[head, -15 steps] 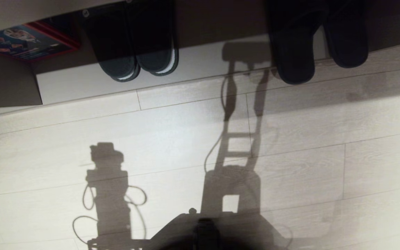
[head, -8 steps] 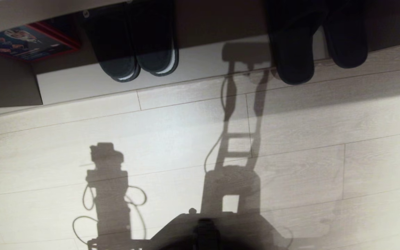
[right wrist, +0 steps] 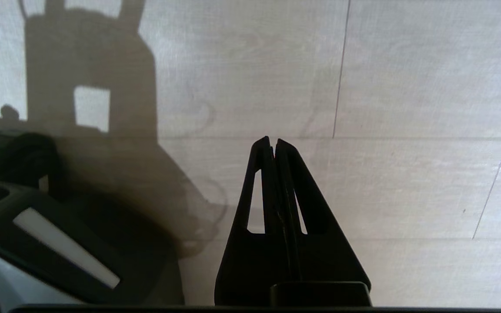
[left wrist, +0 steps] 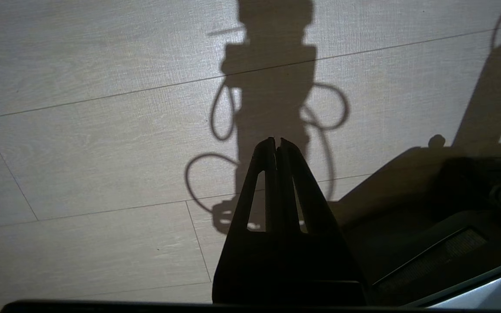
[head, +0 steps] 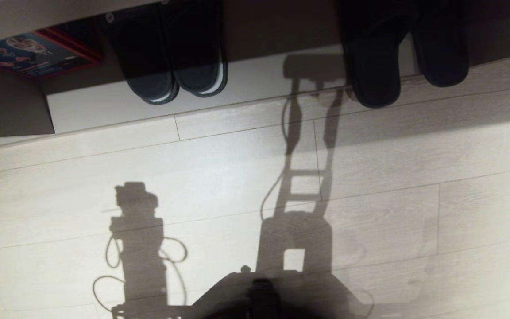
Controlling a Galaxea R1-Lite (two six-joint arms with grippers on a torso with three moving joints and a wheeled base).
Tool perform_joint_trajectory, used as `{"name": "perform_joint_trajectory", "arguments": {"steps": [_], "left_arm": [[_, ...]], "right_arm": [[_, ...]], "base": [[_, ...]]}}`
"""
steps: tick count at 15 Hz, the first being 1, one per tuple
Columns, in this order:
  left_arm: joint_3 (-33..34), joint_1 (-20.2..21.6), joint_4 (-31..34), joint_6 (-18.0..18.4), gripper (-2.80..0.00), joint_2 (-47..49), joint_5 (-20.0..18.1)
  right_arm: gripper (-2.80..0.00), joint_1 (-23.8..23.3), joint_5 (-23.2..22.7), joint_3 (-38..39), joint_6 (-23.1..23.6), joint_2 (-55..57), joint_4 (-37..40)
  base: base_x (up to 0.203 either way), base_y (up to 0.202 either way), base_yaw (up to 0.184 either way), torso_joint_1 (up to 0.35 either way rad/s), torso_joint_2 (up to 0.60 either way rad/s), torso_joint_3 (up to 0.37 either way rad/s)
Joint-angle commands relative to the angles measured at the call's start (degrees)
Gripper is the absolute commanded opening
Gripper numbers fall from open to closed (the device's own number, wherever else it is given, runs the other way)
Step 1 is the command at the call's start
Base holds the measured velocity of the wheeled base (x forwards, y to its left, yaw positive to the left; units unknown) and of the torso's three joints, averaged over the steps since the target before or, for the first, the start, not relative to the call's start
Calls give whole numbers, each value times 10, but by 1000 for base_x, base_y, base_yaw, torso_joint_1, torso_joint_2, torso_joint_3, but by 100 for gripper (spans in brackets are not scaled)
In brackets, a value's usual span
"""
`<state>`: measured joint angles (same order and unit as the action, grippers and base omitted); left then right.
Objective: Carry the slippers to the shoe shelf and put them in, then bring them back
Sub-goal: Pick up the slippers in the shoe cabinet
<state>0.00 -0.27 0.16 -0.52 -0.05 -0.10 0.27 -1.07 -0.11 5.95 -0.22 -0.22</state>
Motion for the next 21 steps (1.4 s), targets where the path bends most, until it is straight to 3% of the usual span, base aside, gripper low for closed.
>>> {"name": "perform_joint_trajectory", "arguments": {"steps": [1,9,13,17,21], "left_arm": [[1,0,0,0,-280,0,0],[1,0,0,-3,-280,0,0],[1,0,0,-3,-280,0,0],[1,0,0,-3,-280,0,0],[1,0,0,-3,-280,0,0]], "right_arm": [[-280,0,-1,1,-1,2,7],[-280,0,-1,1,-9,3,3],[-280,-2,-20,-81,-4,25,3],[-280,4,-38,-228,14,229,-30],[-280,7,-43,-310,53,487,-191]], "base": [[0,0,0,0,0,0],[0,0,0,0,0,0],[0,0,0,0,0,0],[0,0,0,0,0,0],[0,0,0,0,0,0]]}}
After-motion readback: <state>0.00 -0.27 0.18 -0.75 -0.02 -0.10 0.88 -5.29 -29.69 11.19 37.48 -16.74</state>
